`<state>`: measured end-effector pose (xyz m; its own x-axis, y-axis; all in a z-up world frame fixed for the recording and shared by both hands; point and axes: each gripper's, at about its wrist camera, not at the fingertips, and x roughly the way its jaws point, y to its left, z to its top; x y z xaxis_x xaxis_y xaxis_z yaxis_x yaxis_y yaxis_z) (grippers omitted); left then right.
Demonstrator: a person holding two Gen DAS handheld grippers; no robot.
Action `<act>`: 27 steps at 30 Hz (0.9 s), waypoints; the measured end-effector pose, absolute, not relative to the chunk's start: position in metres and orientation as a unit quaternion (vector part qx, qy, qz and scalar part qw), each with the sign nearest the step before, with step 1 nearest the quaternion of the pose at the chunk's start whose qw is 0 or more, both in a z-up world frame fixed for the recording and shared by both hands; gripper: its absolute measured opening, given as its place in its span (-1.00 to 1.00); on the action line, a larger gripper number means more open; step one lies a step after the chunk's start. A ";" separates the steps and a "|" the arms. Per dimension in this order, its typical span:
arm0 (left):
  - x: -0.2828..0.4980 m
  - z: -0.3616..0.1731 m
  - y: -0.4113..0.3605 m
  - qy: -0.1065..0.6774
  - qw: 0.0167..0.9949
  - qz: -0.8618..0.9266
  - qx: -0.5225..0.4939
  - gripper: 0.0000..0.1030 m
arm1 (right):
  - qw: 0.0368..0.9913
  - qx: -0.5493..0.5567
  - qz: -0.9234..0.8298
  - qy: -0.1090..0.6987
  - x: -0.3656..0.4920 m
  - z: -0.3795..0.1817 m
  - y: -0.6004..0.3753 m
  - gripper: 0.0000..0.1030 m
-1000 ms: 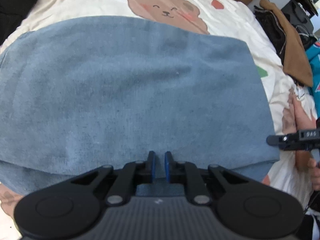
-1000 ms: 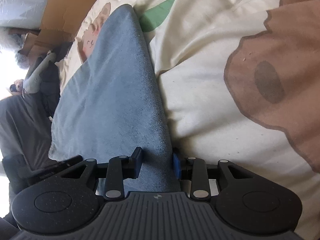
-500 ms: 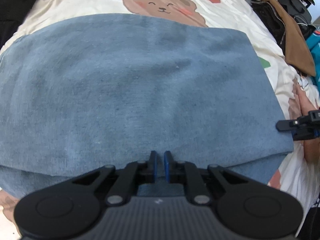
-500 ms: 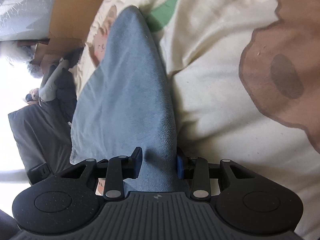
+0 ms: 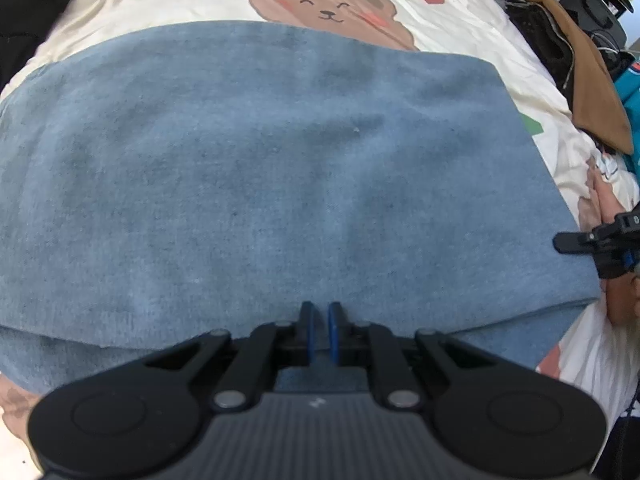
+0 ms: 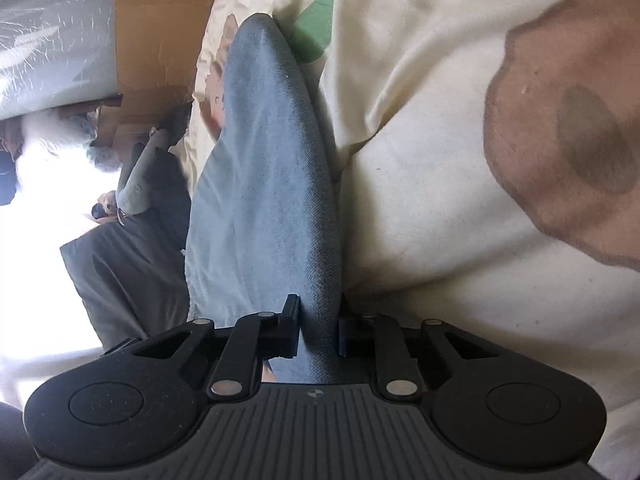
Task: Fold clothes
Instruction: 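Lift the jeans edge with the right gripper while the left gripper holds the jeans down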
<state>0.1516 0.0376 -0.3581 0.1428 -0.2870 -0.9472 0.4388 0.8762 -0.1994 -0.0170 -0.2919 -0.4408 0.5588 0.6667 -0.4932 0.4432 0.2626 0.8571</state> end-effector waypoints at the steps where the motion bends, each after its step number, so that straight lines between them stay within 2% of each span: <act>1: 0.151 -0.358 0.037 0.609 0.753 -0.241 0.063 -0.81 | 0.648 0.600 0.086 0.461 -0.015 -0.440 -0.291 -0.65; 6: 0.150 -0.358 0.039 0.607 0.755 -0.241 0.059 -0.81 | 0.636 0.626 0.118 0.435 -0.014 -0.432 -0.290 -0.66; 15: 0.150 -0.359 0.040 0.608 0.754 -0.242 0.058 -0.81 | 0.655 0.596 0.110 0.451 -0.001 -0.431 -0.282 -0.65; 19: 0.150 -0.359 0.041 0.610 0.754 -0.240 0.053 -0.81 | 0.657 0.588 0.095 0.462 -0.003 -0.429 -0.283 -0.85; 27: 0.142 -0.361 0.042 0.606 0.755 -0.244 0.056 -0.84 | 0.693 0.537 0.088 0.473 0.006 -0.386 -0.271 -0.88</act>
<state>0.1424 0.0423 -0.3611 0.1464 -0.3009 -0.9423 0.4368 0.8744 -0.2113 0.0064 -0.2709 -0.3860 0.5369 0.6300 -0.5611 0.3853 0.4086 0.8274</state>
